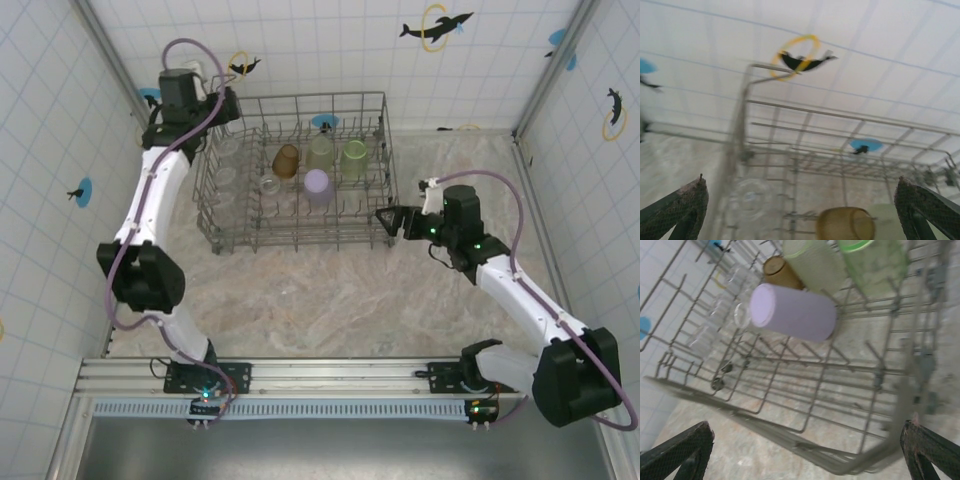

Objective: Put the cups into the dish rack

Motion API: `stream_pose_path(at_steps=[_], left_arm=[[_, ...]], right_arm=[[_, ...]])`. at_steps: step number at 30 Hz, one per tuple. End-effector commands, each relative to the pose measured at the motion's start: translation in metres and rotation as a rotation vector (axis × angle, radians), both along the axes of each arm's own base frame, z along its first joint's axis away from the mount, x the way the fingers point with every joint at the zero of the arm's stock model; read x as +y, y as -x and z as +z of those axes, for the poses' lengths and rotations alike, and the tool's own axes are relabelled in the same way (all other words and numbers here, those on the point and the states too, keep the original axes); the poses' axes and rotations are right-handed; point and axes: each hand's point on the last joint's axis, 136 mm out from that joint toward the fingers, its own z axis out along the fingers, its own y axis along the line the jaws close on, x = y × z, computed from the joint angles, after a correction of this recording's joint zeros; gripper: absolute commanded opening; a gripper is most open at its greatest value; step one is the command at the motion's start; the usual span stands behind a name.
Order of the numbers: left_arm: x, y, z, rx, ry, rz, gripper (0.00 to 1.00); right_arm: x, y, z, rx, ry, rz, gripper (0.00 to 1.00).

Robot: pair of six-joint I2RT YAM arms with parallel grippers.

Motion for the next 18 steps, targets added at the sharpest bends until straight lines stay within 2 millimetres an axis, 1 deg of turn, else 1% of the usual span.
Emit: stream_pose_path(at_steps=[1,4,7,9,11,13,14,18], left_arm=[[0.049,0.024,0.007,-0.033,0.028,0.179,0.98],[0.063,0.046,0.008,-0.072,0.037,0.229,0.98],[0.082,0.071,0.007,-0.096,0.001,0.325,0.98],[0.095,0.087,0.001,-0.104,-0.046,0.388,0.98],[0.115,0.104,-0.012,-0.073,-0.122,0.487,0.98],[0.135,0.118,-0.026,-0.036,-0.149,0.569,0.98],[0.144,0.124,-0.032,-0.026,-0.136,0.593,0.98],[0.172,0.144,-0.053,-0.003,-0.07,0.656,0.98]], right_arm=[[-0.031,-0.009,0.014,-0.047,0.071,-0.118,0.99],[-0.064,-0.015,0.015,-0.057,0.099,-0.234,0.99],[-0.102,-0.019,0.014,-0.074,0.147,-0.385,0.99],[-0.125,-0.019,0.01,-0.075,0.173,-0.472,0.99],[-0.144,-0.018,0.005,-0.071,0.192,-0.543,0.99],[-0.159,-0.016,-0.002,-0.059,0.205,-0.6,0.99],[-0.166,-0.015,-0.005,-0.051,0.211,-0.624,0.99],[-0.179,-0.012,-0.017,-0.035,0.231,-0.666,0.99]])
